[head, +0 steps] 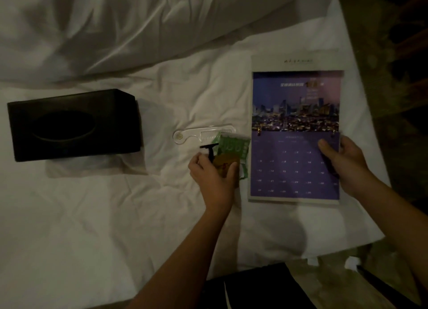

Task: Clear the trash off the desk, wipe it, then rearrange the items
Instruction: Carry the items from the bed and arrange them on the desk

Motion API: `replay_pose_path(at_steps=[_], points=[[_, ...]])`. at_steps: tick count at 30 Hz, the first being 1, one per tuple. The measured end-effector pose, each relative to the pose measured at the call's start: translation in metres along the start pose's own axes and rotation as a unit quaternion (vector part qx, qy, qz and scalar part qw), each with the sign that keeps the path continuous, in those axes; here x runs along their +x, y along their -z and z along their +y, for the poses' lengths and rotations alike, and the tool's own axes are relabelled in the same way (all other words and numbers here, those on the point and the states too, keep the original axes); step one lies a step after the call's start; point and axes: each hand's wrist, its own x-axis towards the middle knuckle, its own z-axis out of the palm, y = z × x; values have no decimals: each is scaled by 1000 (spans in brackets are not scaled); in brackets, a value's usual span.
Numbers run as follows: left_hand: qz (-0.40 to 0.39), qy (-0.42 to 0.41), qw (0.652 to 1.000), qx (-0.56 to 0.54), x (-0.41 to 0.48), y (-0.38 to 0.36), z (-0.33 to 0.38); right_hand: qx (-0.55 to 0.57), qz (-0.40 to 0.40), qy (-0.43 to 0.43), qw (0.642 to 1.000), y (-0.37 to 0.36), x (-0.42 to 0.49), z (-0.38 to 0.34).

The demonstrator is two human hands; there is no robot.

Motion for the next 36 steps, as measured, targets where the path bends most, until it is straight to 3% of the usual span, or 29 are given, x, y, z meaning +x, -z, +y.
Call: replay_pose_path(at_steps=[5, 14, 18, 21, 23, 26, 30, 36], points=[[-64, -7, 996, -67, 9, 0, 16, -6, 4, 1, 1000, 0, 0, 1], [-45, -22, 993, -108, 13, 32, 0, -12, -1, 7, 1000, 1, 1, 2], [-88, -114, 989, 7, 51, 52, 9, -5, -3, 3, 1000, 0, 0, 2], [-214, -187, 958, 42, 73, 62, 22, -6, -1, -5, 1000, 1, 1, 2], [-267, -188, 942, 74, 86, 63, 20, -11, -1, -6, 1000, 2, 0, 3], [-251, -169, 944, 132, 105, 59, 14, -18, 2, -8, 1000, 1, 1, 3], [-176, -172, 901, 357, 111, 50, 22, -24, 1, -7, 1000, 1, 2, 2], [-147, -200, 883, 398, 109, 51, 18, -20, 6, -12, 1000, -1, 1, 2]])
